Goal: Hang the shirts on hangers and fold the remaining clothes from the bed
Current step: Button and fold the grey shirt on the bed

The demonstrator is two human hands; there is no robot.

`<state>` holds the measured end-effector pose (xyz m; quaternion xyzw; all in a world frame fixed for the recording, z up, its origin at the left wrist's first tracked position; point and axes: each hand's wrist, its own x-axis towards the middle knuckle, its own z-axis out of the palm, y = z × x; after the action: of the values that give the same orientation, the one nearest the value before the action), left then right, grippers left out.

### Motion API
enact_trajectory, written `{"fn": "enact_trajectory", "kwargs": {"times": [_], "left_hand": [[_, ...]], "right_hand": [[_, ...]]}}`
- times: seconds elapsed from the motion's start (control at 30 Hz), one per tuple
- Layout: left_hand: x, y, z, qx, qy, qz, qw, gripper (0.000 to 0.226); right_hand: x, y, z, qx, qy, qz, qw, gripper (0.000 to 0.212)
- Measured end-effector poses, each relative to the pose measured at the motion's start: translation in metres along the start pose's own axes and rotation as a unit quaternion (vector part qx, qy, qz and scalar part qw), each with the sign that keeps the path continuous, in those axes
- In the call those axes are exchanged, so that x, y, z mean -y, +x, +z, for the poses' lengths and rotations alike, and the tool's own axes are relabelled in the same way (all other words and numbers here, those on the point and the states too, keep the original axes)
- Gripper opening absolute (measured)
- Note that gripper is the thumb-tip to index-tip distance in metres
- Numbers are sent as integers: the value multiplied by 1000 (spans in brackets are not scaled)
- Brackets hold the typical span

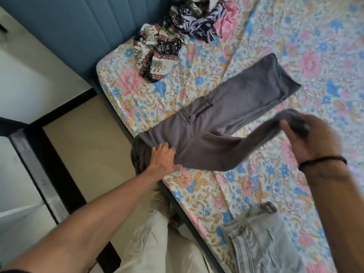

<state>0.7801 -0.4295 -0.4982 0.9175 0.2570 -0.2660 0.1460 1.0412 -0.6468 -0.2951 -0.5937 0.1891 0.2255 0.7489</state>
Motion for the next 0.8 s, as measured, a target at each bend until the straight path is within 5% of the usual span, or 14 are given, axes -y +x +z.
{"fn": "enact_trajectory", "kwargs": {"times": [0.17, 0.27, 0.37, 0.5, 0.67, 0.8], "left_hand": [[10, 12, -4, 24, -47, 105, 993, 82], [14, 15, 1, 29, -6, 112, 993, 81], [13, 20, 2, 66, 21, 105, 992, 90], [14, 28, -4, 104, 12, 89, 991, 76], [21, 33, -24, 92, -11, 98, 991, 44], [11, 35, -22, 170, 127, 117, 970, 27]], "right_hand": [[1, 6, 142, 71, 31, 72, 994, 23], [-5, 16, 217, 78, -201, -31, 976, 13], [-3, 42, 281, 64, -402, -181, 895, 22], [4, 80, 346, 91, -469, -244, 844, 22], [22, 115, 356, 65, -476, -217, 850, 56], [39, 176, 283, 26, -488, -175, 855, 30]]}}
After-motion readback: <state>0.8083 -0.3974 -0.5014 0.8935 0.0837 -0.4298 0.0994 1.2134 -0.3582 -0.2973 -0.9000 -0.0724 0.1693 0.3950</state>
